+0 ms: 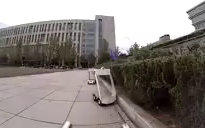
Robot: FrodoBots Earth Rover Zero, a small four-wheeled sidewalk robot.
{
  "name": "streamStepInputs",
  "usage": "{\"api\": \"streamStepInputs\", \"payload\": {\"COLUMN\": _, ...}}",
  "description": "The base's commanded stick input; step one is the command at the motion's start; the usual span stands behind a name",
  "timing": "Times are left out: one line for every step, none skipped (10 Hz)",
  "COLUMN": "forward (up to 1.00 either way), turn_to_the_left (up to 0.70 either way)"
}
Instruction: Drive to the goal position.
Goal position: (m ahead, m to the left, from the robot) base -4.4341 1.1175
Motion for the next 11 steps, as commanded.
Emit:
{"api": "streamStepInputs", "payload": {"forward": 0.06, "turn_to_the_left": 0.0}}
{"api": "streamStepInputs", "payload": {"forward": 0.06, "turn_to_the_left": 0.0}}
{"api": "streamStepInputs", "payload": {"forward": 0.06, "turn_to_the_left": 0.0}}
{"api": "streamStepInputs", "payload": {"forward": 0.06, "turn_to_the_left": 0.0}}
{"api": "streamStepInputs", "payload": {"forward": 0.06, "turn_to_the_left": 0.0}}
{"api": "streamStepInputs", "payload": {"forward": 0.06, "turn_to_the_left": 0.0}}
{"api": "streamStepInputs", "payload": {"forward": 0.06, "turn_to_the_left": 0.0}}
{"api": "streamStepInputs", "payload": {"forward": 0.06, "turn_to_the_left": 0.0}}
{"api": "streamStepInputs", "payload": {"forward": 0.06, "turn_to_the_left": 0.0}}
{"api": "streamStepInputs", "payload": {"forward": 0.06, "turn_to_the_left": 0.0}}
{"api": "streamStepInputs", "payload": {"forward": 0.06, "turn_to_the_left": 0.0}}
